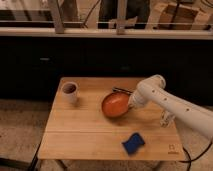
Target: Drag the ceramic bowl in a circle
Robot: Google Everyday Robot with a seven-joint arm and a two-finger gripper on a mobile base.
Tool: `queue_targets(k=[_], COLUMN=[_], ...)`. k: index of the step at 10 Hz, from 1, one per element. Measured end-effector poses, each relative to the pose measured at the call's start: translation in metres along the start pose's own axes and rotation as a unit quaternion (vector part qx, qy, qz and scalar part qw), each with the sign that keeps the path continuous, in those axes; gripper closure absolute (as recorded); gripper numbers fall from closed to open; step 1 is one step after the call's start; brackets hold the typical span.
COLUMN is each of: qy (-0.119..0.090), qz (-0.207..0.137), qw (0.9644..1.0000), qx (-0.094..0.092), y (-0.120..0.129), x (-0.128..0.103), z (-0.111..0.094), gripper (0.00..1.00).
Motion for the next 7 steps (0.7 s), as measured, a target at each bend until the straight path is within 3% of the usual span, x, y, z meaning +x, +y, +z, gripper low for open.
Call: queue_targets(k=[3,7], qy=[-0.006,-0.030], qz=[0.028,0.013], qw=[0.9994,0.9987], qx=[-0.016,-0.039], y=[0.045,0.074], x=[-0.032,-0.090], z=[-0.006,-0.021], gripper=[1.00,1.00])
